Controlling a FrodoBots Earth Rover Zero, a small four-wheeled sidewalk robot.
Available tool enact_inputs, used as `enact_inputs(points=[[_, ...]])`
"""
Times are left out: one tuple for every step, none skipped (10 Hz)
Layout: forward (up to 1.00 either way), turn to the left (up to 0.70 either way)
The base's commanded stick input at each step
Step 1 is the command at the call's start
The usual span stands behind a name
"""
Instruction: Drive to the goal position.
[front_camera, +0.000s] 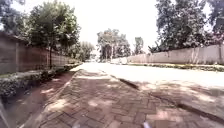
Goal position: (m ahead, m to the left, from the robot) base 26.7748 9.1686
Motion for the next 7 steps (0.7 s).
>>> enact_inputs(points=[[0.7,0.0],[0.7,0.17],[0.7,0.34],[0.7,0.12],[0.7,0.02],[0.7,0.0],[0.7,0.0]])
